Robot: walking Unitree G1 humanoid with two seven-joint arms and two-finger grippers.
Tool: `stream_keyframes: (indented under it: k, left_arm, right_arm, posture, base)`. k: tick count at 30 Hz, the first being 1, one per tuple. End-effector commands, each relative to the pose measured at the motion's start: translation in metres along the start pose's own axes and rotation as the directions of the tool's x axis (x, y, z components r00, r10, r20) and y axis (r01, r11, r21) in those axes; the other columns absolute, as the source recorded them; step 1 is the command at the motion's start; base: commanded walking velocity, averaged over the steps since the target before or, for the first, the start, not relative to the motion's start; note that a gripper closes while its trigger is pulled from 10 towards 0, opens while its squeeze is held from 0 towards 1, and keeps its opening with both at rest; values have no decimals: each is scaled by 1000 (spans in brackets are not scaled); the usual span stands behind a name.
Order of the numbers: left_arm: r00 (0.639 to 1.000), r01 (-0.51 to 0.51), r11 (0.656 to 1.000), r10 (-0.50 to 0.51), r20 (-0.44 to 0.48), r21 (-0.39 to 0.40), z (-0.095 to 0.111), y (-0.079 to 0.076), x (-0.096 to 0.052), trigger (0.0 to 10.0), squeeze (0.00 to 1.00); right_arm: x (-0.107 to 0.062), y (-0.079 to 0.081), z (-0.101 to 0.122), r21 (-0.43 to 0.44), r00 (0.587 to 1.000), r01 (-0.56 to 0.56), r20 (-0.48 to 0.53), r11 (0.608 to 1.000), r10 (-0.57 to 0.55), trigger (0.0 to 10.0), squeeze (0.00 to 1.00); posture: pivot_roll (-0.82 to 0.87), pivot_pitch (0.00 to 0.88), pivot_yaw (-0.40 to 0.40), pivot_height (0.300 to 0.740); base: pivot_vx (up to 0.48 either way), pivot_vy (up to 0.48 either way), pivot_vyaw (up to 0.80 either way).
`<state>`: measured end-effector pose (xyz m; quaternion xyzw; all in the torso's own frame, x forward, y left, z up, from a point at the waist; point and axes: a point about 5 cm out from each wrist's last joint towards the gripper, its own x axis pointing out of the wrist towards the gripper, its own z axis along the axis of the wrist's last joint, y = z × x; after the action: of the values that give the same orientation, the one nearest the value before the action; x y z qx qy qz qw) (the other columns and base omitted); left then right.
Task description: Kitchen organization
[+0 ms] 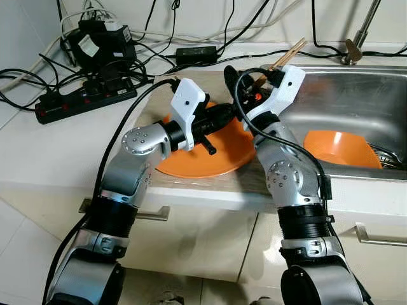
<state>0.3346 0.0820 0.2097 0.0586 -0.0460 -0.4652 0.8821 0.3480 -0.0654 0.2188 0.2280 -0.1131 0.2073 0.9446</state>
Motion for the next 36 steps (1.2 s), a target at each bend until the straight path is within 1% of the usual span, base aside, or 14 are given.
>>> stream_keyframes:
  k: [1, 4, 5, 6, 7, 8, 17, 18, 28, 36]
  left_arm:
    - [999, 50, 999, -50, 8, 18, 5, -6, 2, 0, 0]
    - [999, 49, 999, -49, 6, 18, 4, -6, 2, 0, 0]
    - [999, 50, 999, -50, 4, 19, 4, -7, 2, 0, 0]
    - [999, 52, 998, -52, 1, 22, 4, -7, 2, 0, 0]
    - [999, 52, 998, -52, 1, 22, 4, -7, 2, 0, 0]
    - [999, 55, 998, -55, -3, 26, 4, -7, 2, 0, 0]
    - [999, 42, 998, -40, -27, 45, 4, -5, 2, 0, 0]
    - [999, 30, 998, -28, -41, 48, 2, -4, 2, 10000, 0]
    - [998, 6, 999, -3, -65, 53, -1, -1, 2, 10000, 0]
    - [995, -15, 998, 21, -101, 59, -5, 2, 1, 10000, 0]
  right_arm:
    - [0, 5, -5, -68, 1000, 15, -3, 998, -15, 10000, 0]
    - [0, 3, -6, -69, 1000, 21, -5, 997, -21, 10000, 0]
    - [0, 1, -7, -76, 999, 32, -4, 997, -32, 8196, 0]
    - [0, 0, -7, -85, 999, 40, 0, 996, -40, 1137, 0]
    - [0, 0, -7, -85, 999, 40, 0, 996, -40, 1137, 0]
    - [-1, -2, -7, -96, 999, 53, 5, 994, -52, 0, 0]
    - [-2, -5, -9, -106, 997, 82, 14, 991, -81, 0, 0]
    - [-2, -5, -9, -105, 997, 83, 14, 991, -82, 0, 0]
    - [-3, -6, -12, -102, 996, 87, 7, 991, -87, 0, 0]
    - [-4, -6, -15, -101, 996, 90, 3, 991, -90, 0, 0]
  posture:
    - [-7, 22, 85, 715]
    - [-7, 21, 84, 715]
    - [-8, 21, 84, 715]
    - [-8, 20, 84, 715]
    - [-8, 20, 84, 715]
    - [-8, 19, 83, 715]
    - [-8, 13, 83, 715]
    - [-9, 12, 84, 715]
    - [-8, 13, 84, 715]
    - [-7, 17, 85, 715]
  base:
    - [0, 0, 0]
    - [0, 0, 0]
    - [0, 0, 0]
    - [0, 0, 0]
    - [0, 0, 0]
    - [0, 0, 0]
    - [0, 0, 0]
    - [0, 0, 0]
    - [0, 0, 0]
    - [0, 0, 0]
